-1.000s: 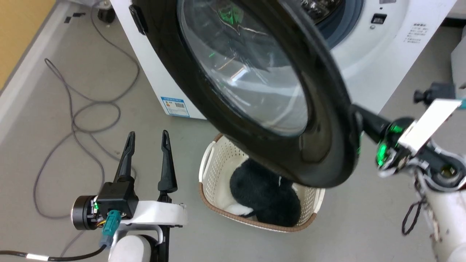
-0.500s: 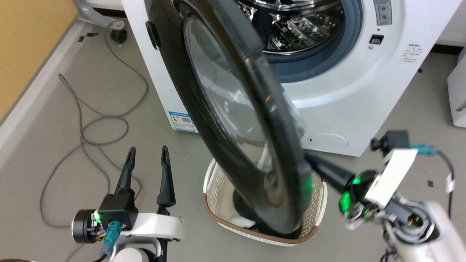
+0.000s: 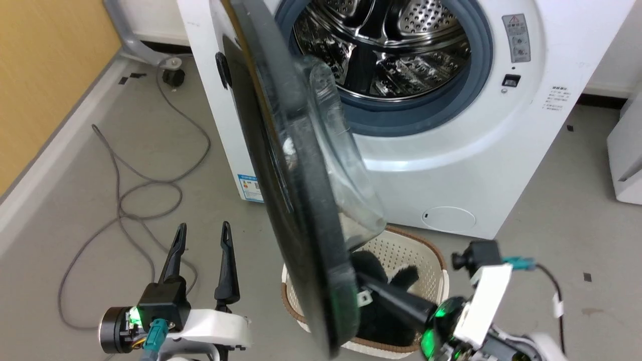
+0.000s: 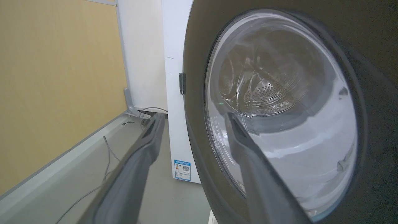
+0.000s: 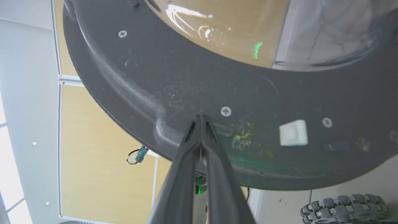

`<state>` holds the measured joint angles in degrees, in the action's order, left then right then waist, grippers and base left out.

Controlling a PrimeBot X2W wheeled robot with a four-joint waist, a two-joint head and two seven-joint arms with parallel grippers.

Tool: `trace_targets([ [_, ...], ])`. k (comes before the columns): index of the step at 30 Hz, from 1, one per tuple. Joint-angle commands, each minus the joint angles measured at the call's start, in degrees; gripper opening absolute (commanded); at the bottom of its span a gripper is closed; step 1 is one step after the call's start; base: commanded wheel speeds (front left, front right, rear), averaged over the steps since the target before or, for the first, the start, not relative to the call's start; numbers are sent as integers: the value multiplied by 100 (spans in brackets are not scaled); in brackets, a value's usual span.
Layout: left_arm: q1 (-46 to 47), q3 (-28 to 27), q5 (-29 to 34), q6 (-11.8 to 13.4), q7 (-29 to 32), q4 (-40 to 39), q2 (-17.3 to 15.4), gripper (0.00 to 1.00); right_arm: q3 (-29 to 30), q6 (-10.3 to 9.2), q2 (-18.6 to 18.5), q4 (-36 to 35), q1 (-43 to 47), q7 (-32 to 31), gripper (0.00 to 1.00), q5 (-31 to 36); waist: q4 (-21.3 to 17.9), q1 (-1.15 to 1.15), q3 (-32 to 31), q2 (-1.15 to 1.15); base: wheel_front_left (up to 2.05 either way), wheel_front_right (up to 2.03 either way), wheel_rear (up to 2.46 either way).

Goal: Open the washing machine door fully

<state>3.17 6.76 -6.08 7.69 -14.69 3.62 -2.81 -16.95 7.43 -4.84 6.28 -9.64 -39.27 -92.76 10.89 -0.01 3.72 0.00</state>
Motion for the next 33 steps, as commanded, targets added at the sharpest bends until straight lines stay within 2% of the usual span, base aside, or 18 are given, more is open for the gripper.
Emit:
trace_targets([
  [1,-106,-18,43,-29,-30,20,-7,100,-56,6,68,-3,163,11,0,-38,-19,1,-54,0,0,0,0],
  [5,-203,-57,60,-46,-30,47,-7,100,-112,6,121,-43,349,150,0,-56,-73,1,-179,0,0,0,0],
  [9,-266,-95,67,-61,-30,63,-7,100,45,6,142,-97,414,597,0,132,-143,1,-256,0,0,0,0],
  [13,-321,-127,78,-84,-30,76,-7,100,344,6,162,-199,412,1322,0,359,-235,1,-333,0,0,0,0],
  [19,-357,-168,88,-102,-30,57,-7,100,740,6,140,-486,346,2716,0,1092,-400,1,-391,0,0,0,0],
  [27,-416,-235,94,-90,-30,39,-7,100,505,6,-593,-622,320,4994,0,3072,-607,1,-463,0,0,0,0],
  [30,-448,-265,94,-86,-30,32,-7,100,607,6,-748,-413,351,5368,0,3943,-692,1,-491,0,0,0,0],
  [33,-469,-285,96,-80,-30,19,-7,100,1121,6,-665,-345,366,5420,0,5207,-776,1,-500,0,0,0,0],
])
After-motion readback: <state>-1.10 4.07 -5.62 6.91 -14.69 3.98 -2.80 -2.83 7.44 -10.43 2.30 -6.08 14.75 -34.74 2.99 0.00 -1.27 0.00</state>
